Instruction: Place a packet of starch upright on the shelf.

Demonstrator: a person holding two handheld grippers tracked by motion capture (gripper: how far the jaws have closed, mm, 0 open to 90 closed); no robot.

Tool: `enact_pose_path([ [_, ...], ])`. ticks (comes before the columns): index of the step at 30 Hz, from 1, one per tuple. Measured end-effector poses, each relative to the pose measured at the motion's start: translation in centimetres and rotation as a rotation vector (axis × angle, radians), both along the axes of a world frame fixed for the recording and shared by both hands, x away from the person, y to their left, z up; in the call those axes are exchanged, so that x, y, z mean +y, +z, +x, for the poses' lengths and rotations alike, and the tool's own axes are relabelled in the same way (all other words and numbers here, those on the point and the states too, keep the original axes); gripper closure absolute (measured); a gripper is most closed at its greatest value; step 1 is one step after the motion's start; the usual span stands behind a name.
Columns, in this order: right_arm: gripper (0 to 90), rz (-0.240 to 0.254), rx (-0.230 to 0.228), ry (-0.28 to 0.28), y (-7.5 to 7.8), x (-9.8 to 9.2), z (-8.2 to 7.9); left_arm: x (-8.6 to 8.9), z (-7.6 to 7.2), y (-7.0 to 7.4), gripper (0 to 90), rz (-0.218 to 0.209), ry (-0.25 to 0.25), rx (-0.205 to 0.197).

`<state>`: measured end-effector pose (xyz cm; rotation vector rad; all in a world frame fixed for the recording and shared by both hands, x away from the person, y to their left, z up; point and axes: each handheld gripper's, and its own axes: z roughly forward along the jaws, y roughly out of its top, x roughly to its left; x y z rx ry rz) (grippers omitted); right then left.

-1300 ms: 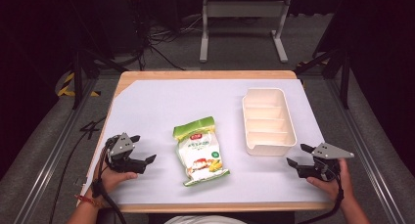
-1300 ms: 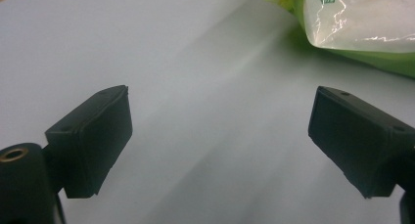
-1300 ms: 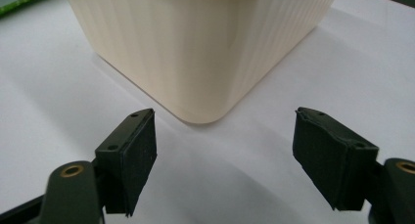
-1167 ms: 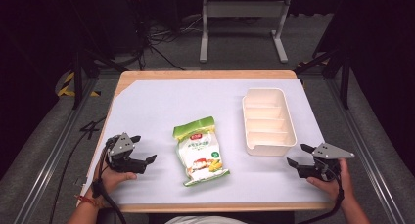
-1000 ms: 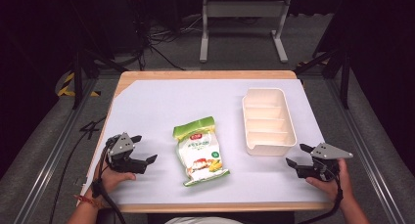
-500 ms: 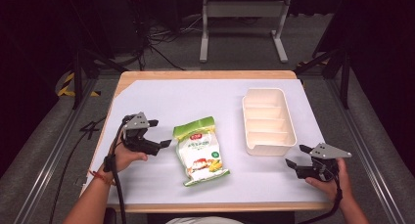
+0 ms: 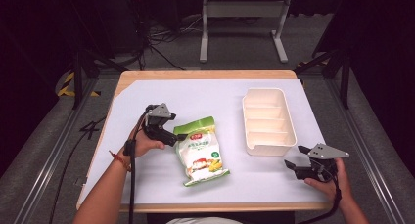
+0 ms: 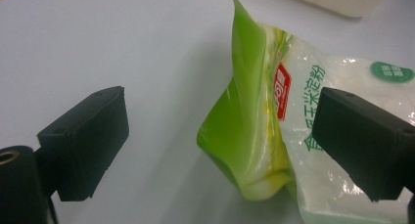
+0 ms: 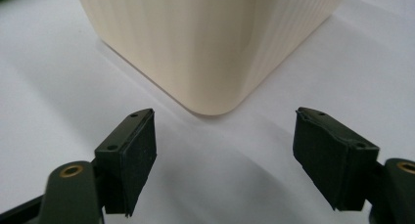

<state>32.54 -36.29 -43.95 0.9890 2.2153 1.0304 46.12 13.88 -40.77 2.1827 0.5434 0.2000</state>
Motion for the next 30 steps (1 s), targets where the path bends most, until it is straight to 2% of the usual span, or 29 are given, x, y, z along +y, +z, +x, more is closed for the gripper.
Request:
enact_pose_path([
  [5,24.1,0.002,0.002,0.001,-0.1,-0.1,0.0,-1.6,0.7,-0.2,8.4,0.026,-0.044,0.030],
  [6,24.1,0.004,0.004,0.001,-0.1,-0.1,0.1,-2.4,0.9,-0.4,9.8,0.053,-0.053,0.034],
  [10,24.1,0.002,0.006,0.004,-0.1,-0.1,0.0,-3.6,1.2,-0.9,14.0,0.105,-0.080,0.056],
  [13,24.1,0.001,0.006,0.007,-0.1,0.0,-0.1,-3.9,1.3,-1.3,25.8,0.130,-0.096,0.072],
  [16,24.1,0.000,0.006,0.006,-0.1,0.0,0.0,-4.0,1.2,-1.4,39.4,0.145,-0.148,0.089],
  [20,24.1,0.001,0.005,0.006,-0.1,-0.1,0.0,-4.2,0.8,-1.2,59.6,0.163,-0.162,0.062],
  [21,24.1,0.000,0.004,0.008,-0.1,-0.1,-0.1,-4.3,0.4,-0.9,65.9,0.174,-0.157,0.041],
  [25,24.1,0.000,0.001,0.010,-0.1,-0.1,-0.1,-4.5,-0.2,-0.6,83.9,0.178,-0.162,0.031],
  [30,24.1,-0.003,-0.005,0.016,0.0,-0.1,-0.1,-4.8,-0.9,-0.3,87.4,0.197,-0.138,0.015],
])
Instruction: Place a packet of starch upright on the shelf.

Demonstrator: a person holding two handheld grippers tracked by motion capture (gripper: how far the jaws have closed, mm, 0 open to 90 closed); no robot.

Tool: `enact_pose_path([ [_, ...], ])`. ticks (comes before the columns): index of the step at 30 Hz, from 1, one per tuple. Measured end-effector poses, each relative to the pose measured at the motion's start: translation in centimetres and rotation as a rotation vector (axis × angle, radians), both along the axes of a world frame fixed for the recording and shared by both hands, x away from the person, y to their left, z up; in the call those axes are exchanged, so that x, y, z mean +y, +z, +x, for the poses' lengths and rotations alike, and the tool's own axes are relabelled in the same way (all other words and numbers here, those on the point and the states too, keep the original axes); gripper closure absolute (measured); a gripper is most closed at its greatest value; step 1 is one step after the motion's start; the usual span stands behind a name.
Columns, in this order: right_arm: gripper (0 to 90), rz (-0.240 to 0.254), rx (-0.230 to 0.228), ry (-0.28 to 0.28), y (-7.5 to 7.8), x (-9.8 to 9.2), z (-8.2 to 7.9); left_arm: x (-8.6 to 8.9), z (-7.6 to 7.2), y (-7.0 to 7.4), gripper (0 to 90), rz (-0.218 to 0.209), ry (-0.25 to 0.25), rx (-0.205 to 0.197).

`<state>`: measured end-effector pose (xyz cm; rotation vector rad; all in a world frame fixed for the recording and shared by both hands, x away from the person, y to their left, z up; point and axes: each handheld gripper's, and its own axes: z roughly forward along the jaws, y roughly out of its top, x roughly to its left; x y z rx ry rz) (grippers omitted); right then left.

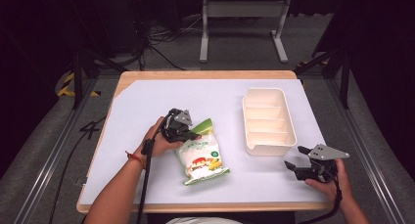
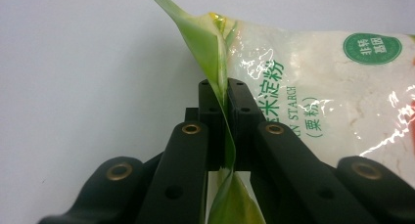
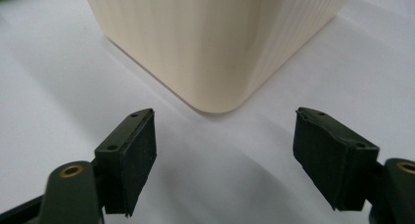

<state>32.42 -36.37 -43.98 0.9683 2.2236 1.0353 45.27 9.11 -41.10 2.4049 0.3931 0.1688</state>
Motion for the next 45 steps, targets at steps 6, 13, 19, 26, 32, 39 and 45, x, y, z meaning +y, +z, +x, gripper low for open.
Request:
enact_pose_path([
  [6,24.1,0.008,0.003,0.007,-0.1,-0.1,0.1,-0.2,-0.6,0.5,88.0,0.013,0.000,-0.035],
  [13,24.1,0.007,-0.002,-0.001,0.0,-0.1,0.1,0.1,-1.4,1.3,88.5,0.005,-0.006,-0.079],
  [19,24.1,0.006,-0.004,0.001,0.0,-0.1,0.1,0.0,-2.3,2.0,88.4,0.004,-0.011,-0.158],
  [26,24.1,0.013,-0.007,-0.003,0.1,-0.2,0.1,0.0,-3.6,3.6,89.0,-0.055,-0.015,-0.216],
  [32,23.8,0.020,-0.005,-0.008,0.1,-0.3,0.1,0.0,-5.0,4.9,89.2,-0.071,-0.015,-0.292],
  [39,23.8,0.025,-0.007,-0.010,0.1,-0.4,0.0,0.3,-6.1,6.5,89.4,-0.117,0.004,-0.358],
  [45,23.8,0.025,-0.011,-0.013,0.2,-0.4,0.0,0.4,-6.4,7.0,89.5,-0.135,0.016,-0.384],
])
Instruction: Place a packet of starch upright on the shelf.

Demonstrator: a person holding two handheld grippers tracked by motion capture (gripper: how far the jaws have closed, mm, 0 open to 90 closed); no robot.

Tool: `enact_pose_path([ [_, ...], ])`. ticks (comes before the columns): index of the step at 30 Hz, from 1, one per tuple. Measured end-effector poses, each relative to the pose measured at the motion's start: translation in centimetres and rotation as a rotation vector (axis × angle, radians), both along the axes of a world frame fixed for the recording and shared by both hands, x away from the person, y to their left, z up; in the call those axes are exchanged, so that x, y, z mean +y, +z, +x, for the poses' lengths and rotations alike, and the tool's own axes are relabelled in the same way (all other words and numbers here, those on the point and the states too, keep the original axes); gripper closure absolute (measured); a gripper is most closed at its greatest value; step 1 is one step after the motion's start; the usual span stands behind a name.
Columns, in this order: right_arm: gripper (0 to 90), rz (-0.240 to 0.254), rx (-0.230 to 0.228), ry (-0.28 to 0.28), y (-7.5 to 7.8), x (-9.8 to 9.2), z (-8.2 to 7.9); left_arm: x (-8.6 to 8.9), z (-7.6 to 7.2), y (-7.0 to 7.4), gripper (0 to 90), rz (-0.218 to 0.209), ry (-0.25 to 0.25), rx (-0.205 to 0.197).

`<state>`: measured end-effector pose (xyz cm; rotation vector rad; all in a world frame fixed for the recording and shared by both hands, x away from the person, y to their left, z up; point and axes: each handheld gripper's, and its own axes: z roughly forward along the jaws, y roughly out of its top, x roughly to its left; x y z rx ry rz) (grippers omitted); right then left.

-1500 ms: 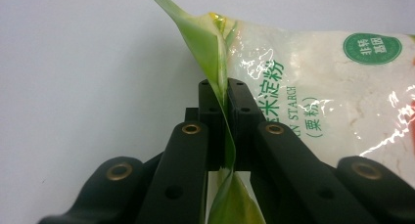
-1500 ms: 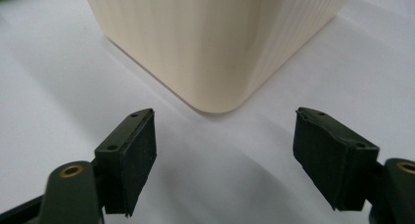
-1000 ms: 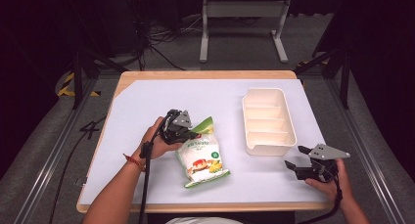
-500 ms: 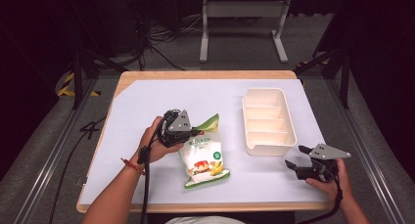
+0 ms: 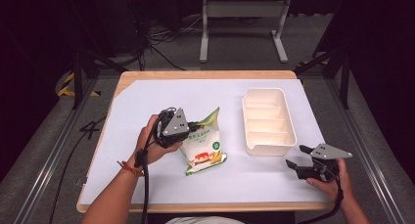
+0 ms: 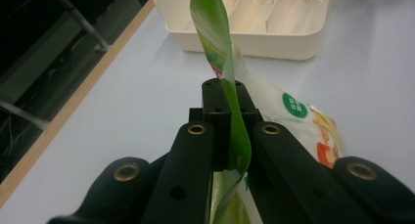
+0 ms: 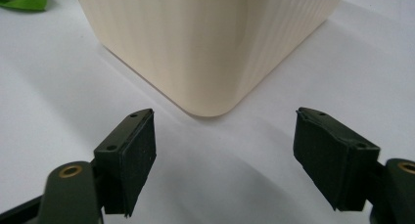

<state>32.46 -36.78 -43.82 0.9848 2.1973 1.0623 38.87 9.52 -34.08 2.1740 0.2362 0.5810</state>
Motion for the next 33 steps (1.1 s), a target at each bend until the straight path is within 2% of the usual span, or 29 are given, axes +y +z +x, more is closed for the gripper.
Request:
enact_pose_path([
  [1,23.8,0.000,0.000,-0.001,0.0,0.0,0.0,0.0,-0.1,0.2,89.5,0.003,0.001,-0.010],
  [3,23.8,-0.001,0.000,-0.001,0.0,0.0,0.0,-0.1,-0.2,0.6,89.5,-0.016,-0.003,-0.030],
  [9,23.8,0.000,0.000,-0.004,0.0,0.0,0.0,-0.6,0.0,1.4,89.6,-0.038,-0.014,-0.054],
  [18,23.8,0.003,-0.002,-0.011,0.1,-0.1,0.0,-1.6,1.8,3.2,89.6,-0.084,-0.014,-0.063],
  [20,23.8,0.003,-0.003,-0.011,0.1,-0.1,0.0,-1.9,2.3,3.6,89.6,-0.105,-0.023,-0.051],
  [22,23.8,0.005,-0.002,-0.013,0.1,-0.2,0.0,-2.3,2.6,3.8,89.6,-0.101,-0.021,-0.065],
  [29,23.8,0.011,-0.004,-0.014,0.1,-0.3,0.0,-3.8,3.7,4.1,89.6,-0.110,-0.032,-0.052],
  [33,23.7,0.010,-0.005,-0.015,0.1,-0.3,0.0,-4.3,4.3,4.3,89.7,-0.110,-0.041,-0.061],
])
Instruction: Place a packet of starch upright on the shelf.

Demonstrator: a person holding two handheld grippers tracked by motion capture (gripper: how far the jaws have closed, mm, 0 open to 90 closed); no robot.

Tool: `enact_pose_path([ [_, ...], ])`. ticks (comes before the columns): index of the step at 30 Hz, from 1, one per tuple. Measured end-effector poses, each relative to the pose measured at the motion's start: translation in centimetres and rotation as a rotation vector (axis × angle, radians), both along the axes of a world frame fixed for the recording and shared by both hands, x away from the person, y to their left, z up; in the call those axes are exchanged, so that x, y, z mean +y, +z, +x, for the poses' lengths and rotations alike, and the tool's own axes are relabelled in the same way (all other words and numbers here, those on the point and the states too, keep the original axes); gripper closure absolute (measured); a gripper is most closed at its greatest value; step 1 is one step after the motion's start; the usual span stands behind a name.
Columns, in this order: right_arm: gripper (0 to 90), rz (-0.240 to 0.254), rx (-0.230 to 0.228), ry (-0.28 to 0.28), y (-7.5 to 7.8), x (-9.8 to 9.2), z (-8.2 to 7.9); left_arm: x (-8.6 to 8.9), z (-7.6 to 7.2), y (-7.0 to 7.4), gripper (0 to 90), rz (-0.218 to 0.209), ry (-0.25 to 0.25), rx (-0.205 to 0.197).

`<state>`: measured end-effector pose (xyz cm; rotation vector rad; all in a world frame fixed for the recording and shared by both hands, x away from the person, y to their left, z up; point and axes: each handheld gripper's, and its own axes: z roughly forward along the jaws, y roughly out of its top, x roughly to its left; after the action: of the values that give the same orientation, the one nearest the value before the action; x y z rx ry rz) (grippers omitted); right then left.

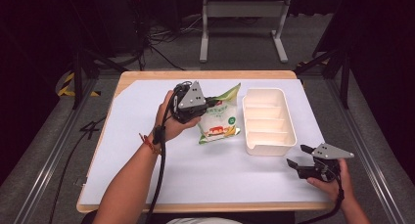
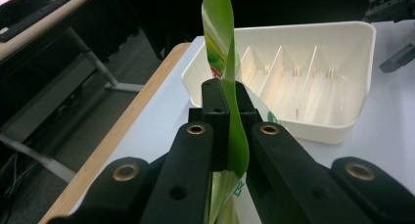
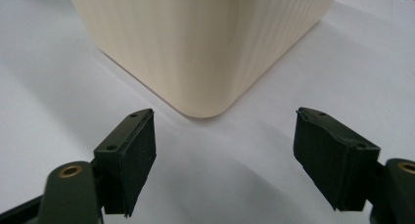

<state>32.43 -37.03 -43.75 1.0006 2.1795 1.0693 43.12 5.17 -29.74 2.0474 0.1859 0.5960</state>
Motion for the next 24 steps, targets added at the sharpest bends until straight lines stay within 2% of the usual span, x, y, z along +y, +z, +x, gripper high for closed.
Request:
enact_pose_path([
  [7,23.7,0.000,0.003,-0.002,0.0,0.0,0.0,-0.9,0.7,0.9,89.7,-0.013,-0.005,-0.013],
  [11,23.7,-0.001,0.003,-0.002,0.0,0.0,0.0,-1.4,1.2,1.5,89.7,-0.006,-0.007,-0.023],
  [15,23.7,0.004,0.002,-0.003,0.0,-0.1,0.0,-2.1,2.4,2.3,89.7,-0.017,-0.011,-0.025],
  [24,23.8,0.011,0.006,-0.007,-0.1,-0.2,0.0,-3.3,4.5,3.0,89.7,-0.041,-0.026,-0.034],
])
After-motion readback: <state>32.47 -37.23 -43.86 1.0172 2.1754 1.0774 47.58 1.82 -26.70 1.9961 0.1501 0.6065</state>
